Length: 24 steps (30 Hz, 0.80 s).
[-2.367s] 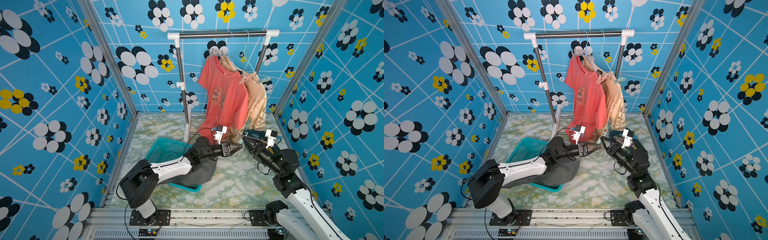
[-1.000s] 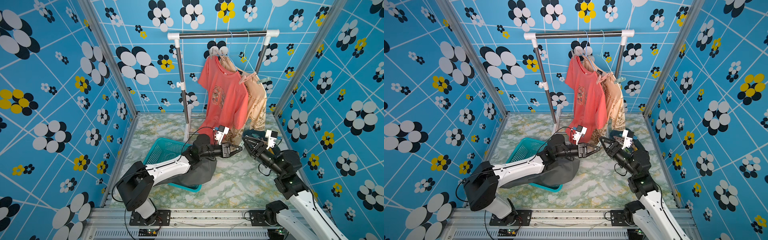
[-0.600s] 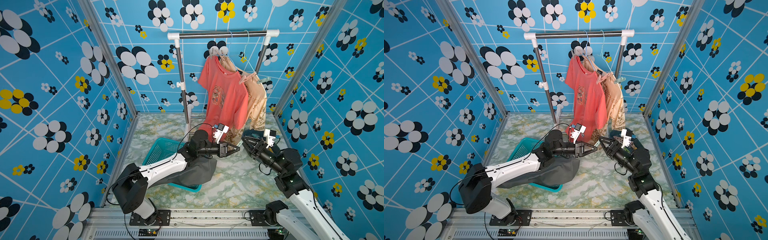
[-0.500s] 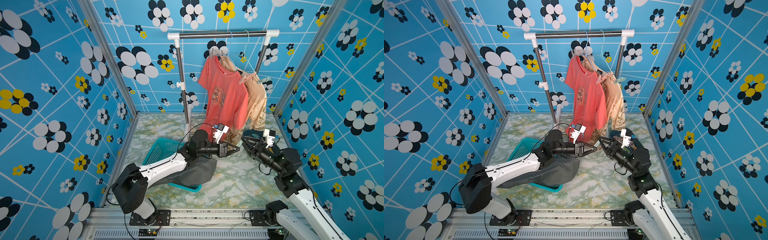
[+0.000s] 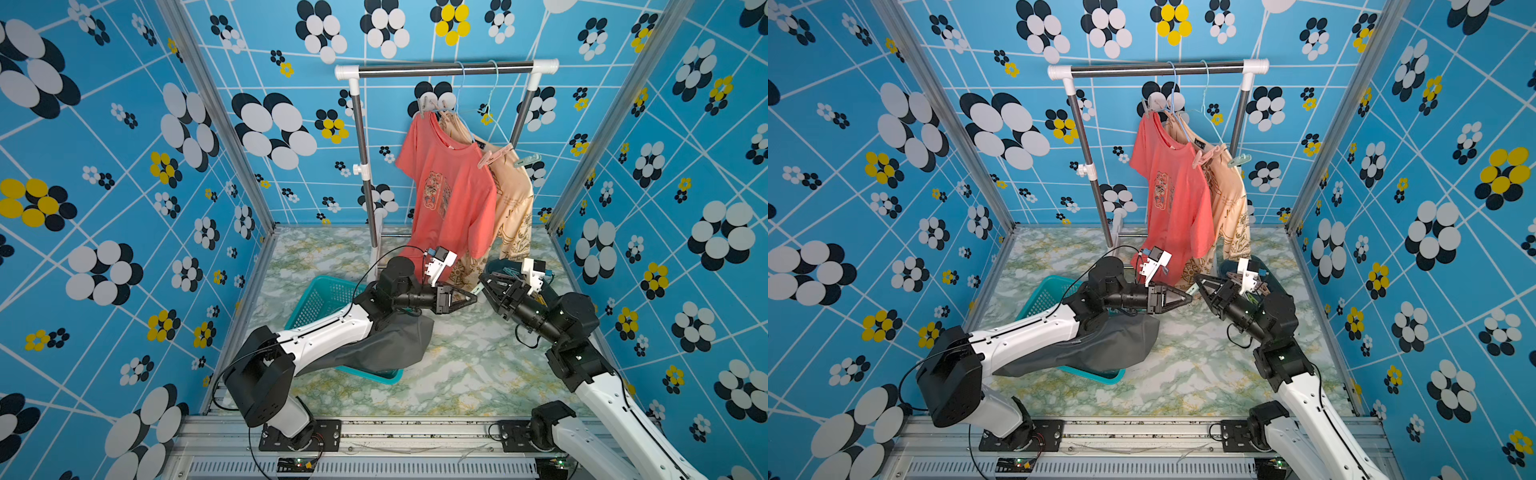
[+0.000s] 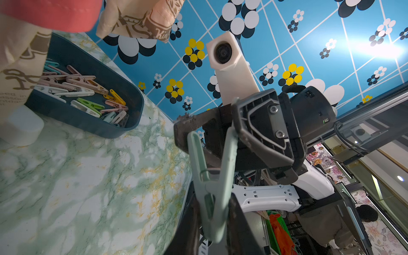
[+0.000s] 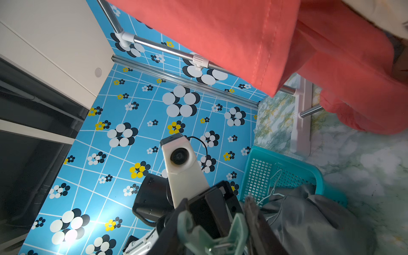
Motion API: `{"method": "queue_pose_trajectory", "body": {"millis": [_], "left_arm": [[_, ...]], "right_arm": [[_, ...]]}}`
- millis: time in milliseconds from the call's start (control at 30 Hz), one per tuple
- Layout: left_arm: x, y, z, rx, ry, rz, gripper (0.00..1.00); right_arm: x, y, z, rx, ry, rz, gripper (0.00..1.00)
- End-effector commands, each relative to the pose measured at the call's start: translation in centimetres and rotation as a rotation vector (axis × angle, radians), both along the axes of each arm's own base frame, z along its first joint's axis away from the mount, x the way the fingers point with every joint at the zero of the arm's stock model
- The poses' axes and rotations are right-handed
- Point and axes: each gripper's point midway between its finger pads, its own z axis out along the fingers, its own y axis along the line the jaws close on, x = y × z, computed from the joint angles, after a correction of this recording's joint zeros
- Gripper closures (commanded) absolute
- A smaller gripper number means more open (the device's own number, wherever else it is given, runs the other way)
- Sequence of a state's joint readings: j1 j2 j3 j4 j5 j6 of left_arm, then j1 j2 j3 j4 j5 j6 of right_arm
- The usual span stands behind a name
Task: Use clothespins to secure the t-shirt on both sides of the hanger
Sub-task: Open the clothespin.
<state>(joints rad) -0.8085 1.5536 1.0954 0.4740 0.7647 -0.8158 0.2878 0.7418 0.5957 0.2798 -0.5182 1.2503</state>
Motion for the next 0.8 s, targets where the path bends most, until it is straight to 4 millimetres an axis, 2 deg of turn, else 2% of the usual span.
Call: {"method": "queue_pose_trajectory", "body": {"millis": [0, 100, 133, 200, 233, 400, 500, 567, 667, 767], "left_arm": [[0.5, 0.2, 0.7, -0.005, -0.022, -0.001, 1.00], [0.5, 0.3, 0.8, -0.007, -0.019, -0.005, 1.00], [0.6, 0.3, 0.9, -0.009, -0.020, -0.003, 0.92], [0.6, 0.4, 1.0, -0.013, -0.016, -0.003, 0.59], [0.6, 0.5, 1.1, -0.015, -0.012, -0.004, 0.47], [0.8, 1.3, 1.7, -0.028, -0.004, 0.015, 0.09], [1.5, 2.9, 1.9, -0.028, -0.005, 0.061, 0.00], [2.6, 4.7, 2.1, -0.018, -0.011, 0.134, 0.01], [5.5, 8.7, 1.5, 0.036, -0.016, 0.318, 0.01], [8.1, 13.5, -0.3, 0.185, -0.046, 0.547, 0.04]], "right_arm": [[-0.6, 0.5, 1.6, 0.020, -0.055, 0.041, 0.71], [-0.6, 0.5, 1.6, 0.016, -0.056, 0.039, 0.78], [-0.5, 0.5, 1.6, 0.014, -0.058, 0.037, 0.79], [-0.5, 0.5, 1.5, 0.005, -0.060, 0.034, 0.84], [-0.4, 0.5, 1.5, 0.000, -0.061, 0.031, 0.85], [-0.3, 0.1, 1.3, -0.053, -0.067, 0.003, 0.86], [-0.3, -0.3, 1.2, -0.116, -0.074, -0.020, 0.87], [-0.4, -0.7, 1.0, -0.169, -0.074, -0.042, 0.87], [-0.7, -1.3, 1.0, -0.242, -0.082, -0.072, 0.87], [-0.8, -1.8, 1.0, -0.294, -0.085, -0.090, 0.87]]}}
